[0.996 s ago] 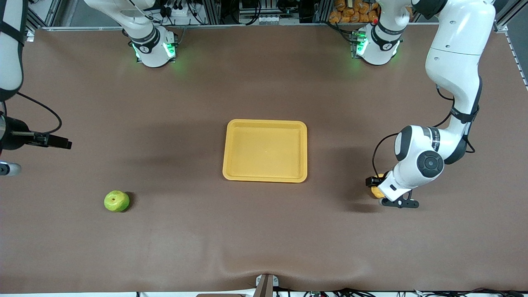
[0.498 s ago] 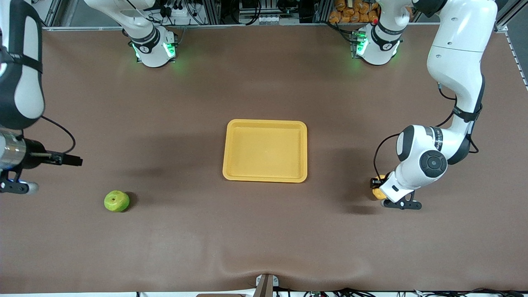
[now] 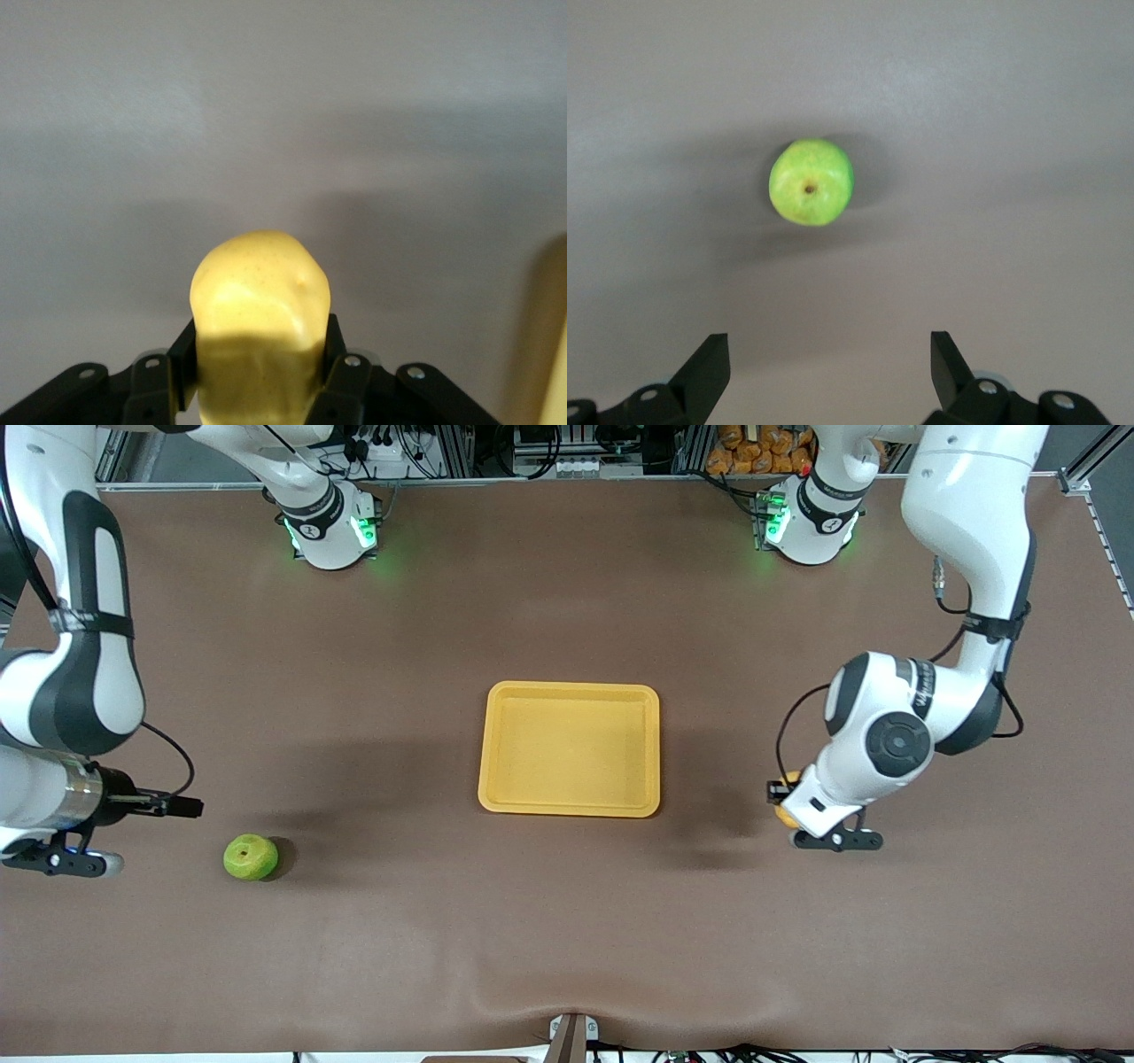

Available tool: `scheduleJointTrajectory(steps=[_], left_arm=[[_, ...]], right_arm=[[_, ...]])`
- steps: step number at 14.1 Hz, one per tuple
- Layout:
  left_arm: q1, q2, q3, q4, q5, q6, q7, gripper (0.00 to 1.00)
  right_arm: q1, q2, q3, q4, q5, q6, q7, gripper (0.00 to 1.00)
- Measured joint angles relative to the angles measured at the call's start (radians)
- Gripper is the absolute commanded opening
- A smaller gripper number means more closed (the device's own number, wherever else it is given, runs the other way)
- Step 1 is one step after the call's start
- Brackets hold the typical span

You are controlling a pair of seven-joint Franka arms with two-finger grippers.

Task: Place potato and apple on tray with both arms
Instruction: 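Carry the potato over the tray while the right gripper grasps the apple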

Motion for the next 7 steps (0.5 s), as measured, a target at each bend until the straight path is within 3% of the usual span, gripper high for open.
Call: scheduleJointTrajectory(steps=[7], left_arm=[[-0.194,-0.026,-0.001,0.004,0.002,-0.052,-0.243,0.0]], right_arm=[[0.0,0.107,0.001,0.0,0.024,0.144,0.0,1.0]])
